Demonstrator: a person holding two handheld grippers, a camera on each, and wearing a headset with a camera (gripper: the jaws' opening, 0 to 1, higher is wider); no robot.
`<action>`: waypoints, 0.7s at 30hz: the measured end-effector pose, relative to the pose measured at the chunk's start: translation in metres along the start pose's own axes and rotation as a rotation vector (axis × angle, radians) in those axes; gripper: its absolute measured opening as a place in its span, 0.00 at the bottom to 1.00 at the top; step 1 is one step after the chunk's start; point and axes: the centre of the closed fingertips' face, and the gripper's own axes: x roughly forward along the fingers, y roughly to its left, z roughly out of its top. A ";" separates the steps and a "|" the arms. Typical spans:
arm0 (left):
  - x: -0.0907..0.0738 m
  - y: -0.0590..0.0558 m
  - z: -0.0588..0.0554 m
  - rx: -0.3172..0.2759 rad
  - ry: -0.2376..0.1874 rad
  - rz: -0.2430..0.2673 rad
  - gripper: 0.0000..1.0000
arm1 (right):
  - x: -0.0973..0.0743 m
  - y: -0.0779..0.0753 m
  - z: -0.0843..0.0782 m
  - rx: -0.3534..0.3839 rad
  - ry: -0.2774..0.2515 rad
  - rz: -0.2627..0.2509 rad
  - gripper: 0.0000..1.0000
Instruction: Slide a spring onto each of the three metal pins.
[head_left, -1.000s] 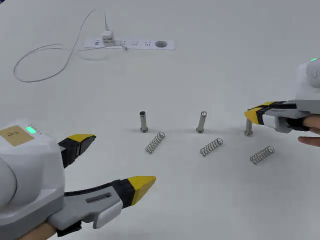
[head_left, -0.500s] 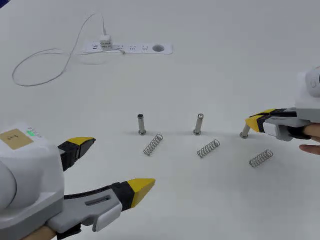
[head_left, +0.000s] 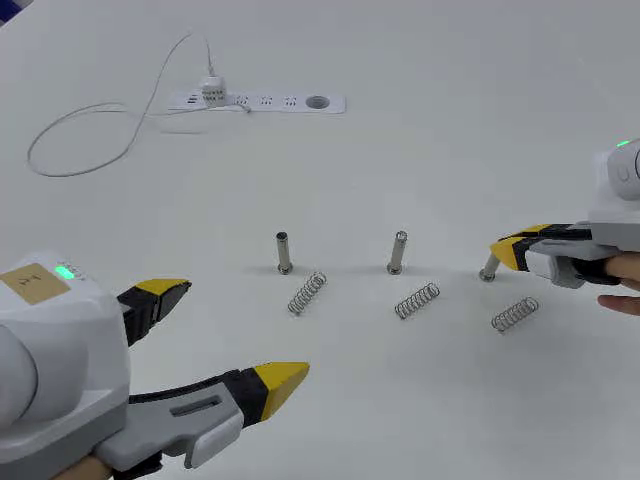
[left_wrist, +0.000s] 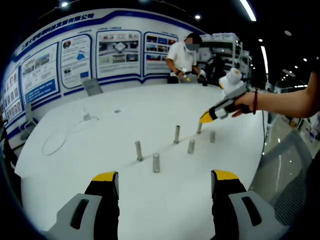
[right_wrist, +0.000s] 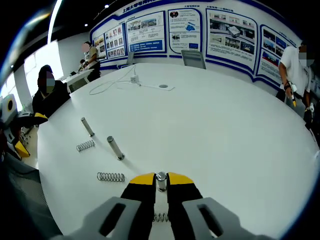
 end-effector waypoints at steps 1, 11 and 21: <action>0.000 0.000 0.000 -0.001 0.000 0.000 0.77 | 0.000 0.000 0.000 0.000 0.000 -0.001 0.09; -0.001 0.001 0.000 0.000 0.003 0.005 0.76 | -0.003 -0.001 0.008 -0.024 -0.036 -0.005 0.19; -0.001 0.003 0.002 0.000 -0.002 0.008 0.75 | -0.012 0.003 0.014 -0.013 -0.071 0.006 0.32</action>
